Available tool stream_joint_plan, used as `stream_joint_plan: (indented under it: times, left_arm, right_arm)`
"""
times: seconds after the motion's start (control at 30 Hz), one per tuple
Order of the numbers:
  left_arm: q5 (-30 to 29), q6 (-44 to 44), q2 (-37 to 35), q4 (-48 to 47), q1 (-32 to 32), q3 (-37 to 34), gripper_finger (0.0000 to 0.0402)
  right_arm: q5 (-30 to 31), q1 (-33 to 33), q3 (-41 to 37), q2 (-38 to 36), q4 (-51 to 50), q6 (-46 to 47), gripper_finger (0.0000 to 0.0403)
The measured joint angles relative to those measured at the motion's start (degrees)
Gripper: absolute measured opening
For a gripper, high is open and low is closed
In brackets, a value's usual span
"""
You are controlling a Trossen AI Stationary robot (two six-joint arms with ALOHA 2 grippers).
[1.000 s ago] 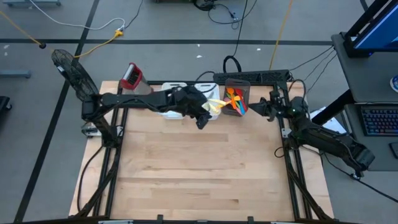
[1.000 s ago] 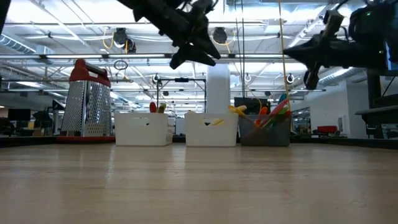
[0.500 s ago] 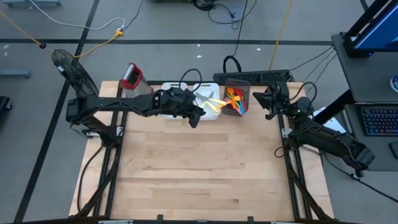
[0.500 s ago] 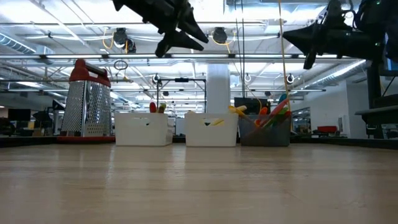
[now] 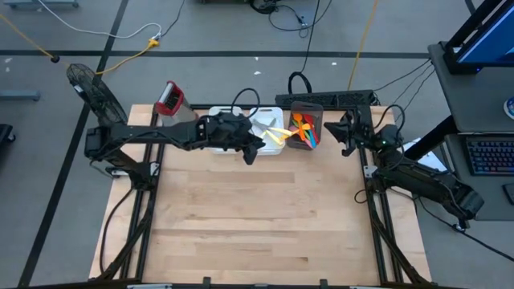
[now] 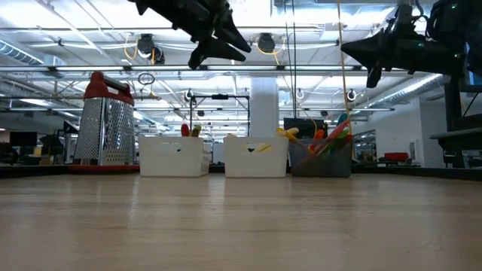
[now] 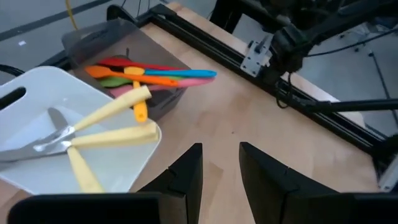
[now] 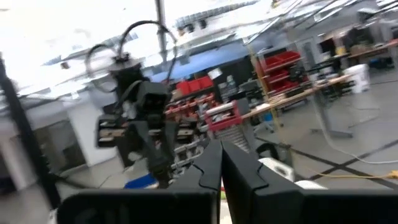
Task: Pick & Place Kitchen Items
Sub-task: Return to Home Position
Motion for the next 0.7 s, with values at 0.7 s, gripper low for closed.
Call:
stream_joint_plan:
  times: [0.7]
  left_arm:
    - [-1.3, -6.3, -44.0, 12.8, -4.1, -36.2, 0.0106]
  right_arm:
    - [0.0, 3.7, 0.0, -5.5, -1.4, -1.7, 0.0000]
